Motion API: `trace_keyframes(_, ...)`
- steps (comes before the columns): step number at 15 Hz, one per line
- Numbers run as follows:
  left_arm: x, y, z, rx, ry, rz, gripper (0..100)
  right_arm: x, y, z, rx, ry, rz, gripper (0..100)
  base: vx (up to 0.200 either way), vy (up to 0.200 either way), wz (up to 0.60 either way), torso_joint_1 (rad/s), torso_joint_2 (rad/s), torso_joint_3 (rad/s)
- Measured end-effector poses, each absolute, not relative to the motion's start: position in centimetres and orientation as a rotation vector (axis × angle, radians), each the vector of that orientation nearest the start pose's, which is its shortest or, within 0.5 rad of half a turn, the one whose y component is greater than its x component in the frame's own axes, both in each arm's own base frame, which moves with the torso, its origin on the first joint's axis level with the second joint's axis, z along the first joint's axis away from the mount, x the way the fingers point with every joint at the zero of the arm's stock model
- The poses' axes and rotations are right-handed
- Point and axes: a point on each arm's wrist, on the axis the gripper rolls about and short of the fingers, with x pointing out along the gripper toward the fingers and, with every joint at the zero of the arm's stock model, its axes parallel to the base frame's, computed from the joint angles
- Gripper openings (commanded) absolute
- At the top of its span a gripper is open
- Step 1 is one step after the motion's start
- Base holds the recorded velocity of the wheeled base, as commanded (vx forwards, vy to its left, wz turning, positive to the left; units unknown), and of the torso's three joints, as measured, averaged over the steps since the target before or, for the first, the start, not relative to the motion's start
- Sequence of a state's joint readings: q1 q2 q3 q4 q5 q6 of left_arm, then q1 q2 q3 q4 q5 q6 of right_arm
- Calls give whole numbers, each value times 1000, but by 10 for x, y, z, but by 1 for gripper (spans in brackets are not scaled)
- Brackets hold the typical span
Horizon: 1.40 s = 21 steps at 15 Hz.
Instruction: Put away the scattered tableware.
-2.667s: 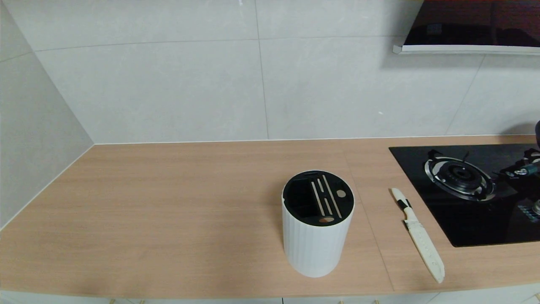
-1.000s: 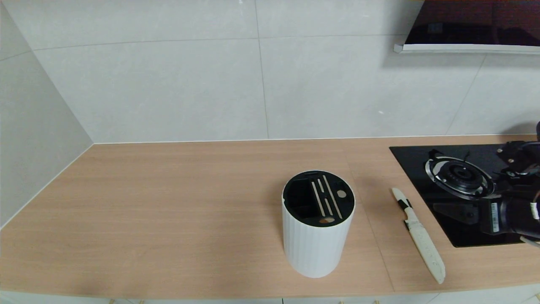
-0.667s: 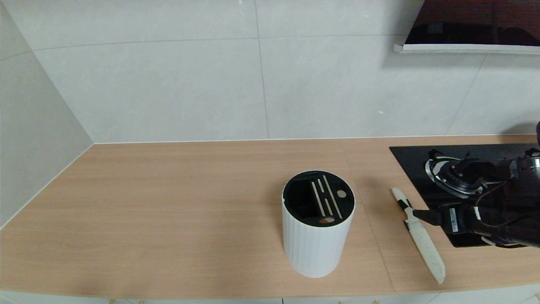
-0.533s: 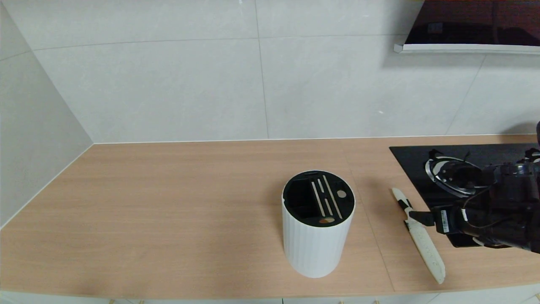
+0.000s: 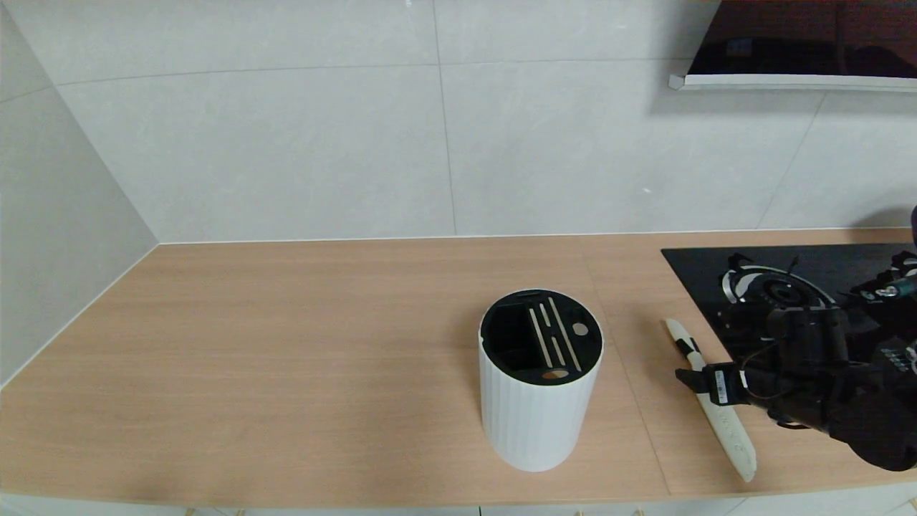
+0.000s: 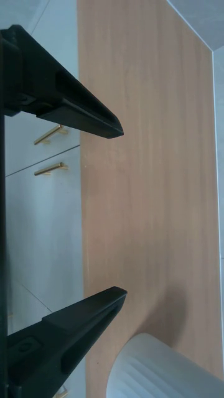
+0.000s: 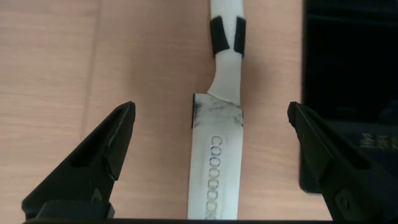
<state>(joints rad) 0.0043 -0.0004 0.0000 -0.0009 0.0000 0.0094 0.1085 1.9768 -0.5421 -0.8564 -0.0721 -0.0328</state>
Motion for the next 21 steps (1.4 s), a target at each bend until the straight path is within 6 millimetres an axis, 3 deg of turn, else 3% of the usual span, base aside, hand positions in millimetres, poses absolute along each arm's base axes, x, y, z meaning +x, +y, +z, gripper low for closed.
trace_keyframes(10, -23, 0, 76, 9, -2, 4, 100, 313, 26, 30, -82, 616, 26, 100, 0, 0, 0, 0, 0, 0)
trace_keyframes(21, -23, 0, 76, 9, -2, 4, 100, 317, 21, 25, -68, 616, 29, 100, 0, 0, 0, 0, 0, 0)
